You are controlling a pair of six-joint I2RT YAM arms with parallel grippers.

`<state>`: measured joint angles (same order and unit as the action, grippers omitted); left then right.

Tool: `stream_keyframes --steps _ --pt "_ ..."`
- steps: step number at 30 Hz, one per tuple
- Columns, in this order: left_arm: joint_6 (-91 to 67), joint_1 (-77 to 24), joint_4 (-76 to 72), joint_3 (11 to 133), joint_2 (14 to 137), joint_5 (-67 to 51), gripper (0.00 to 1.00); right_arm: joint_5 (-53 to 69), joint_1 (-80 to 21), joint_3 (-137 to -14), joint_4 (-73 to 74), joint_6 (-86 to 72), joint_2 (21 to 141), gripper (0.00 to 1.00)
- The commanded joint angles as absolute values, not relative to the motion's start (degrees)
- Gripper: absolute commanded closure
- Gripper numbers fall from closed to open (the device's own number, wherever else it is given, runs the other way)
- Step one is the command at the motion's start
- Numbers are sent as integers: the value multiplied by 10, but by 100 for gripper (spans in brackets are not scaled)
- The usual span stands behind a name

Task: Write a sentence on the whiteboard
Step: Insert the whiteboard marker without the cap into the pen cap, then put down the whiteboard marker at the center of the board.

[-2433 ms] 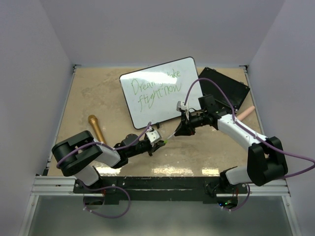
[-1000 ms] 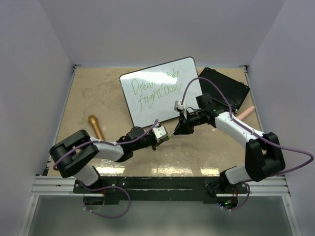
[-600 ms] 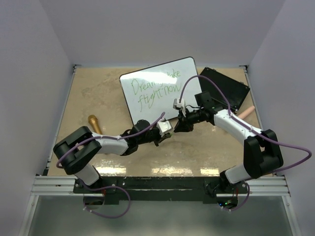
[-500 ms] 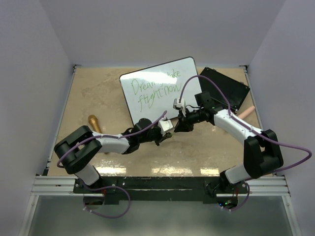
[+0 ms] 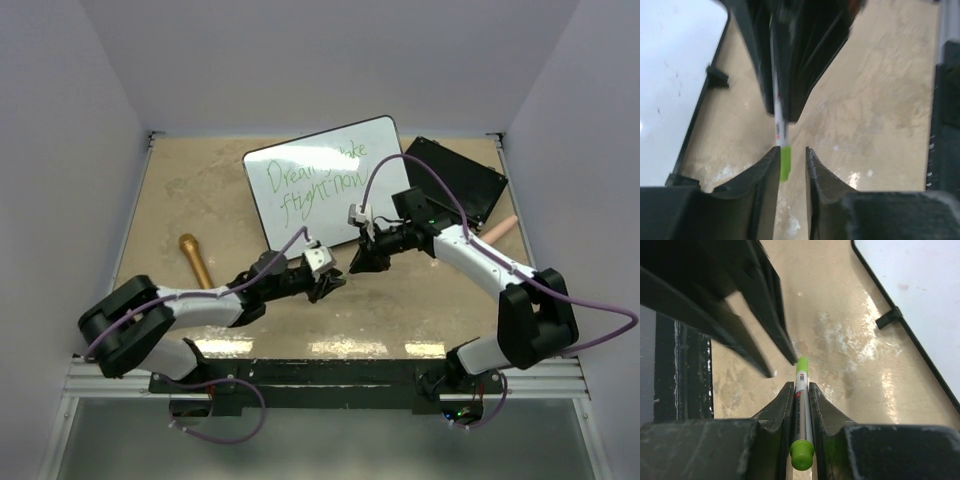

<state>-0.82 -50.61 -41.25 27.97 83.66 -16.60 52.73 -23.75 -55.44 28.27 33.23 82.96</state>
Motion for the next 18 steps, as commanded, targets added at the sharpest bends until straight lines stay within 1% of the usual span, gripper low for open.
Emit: stream_keyframes --steps 1,5,9,11,12,13,15,16,18 --pt "-98 -512 -543 236 690 -195 63 513 -250 -557 291 360 845 90" --pt "-105 -505 -405 232 586 -177 60 487 -250 -566 326 394 861 88" --pt "-98 -500 -261 254 511 -121 41 483 -244 -567 335 407 859 88" --pt "-84 -496 -204 273 483 -84 38 482 -240 -570 353 428 858 88" --pt "-70 -496 -141 302 476 -67 32 482 -236 -570 358 434 856 86" --pt "-64 -495 -111 318 468 -28 29 481 -233 -570 368 446 853 86" --pt "-44 -494 -44 357 462 0 25 488 -226 -570 377 459 847 86" --pt "-42 -494 -30 366 457 38 21 490 -217 -570 380 467 843 86" --pt "-34 -494 19 393 450 58 16 497 -210 -569 389 477 828 86"
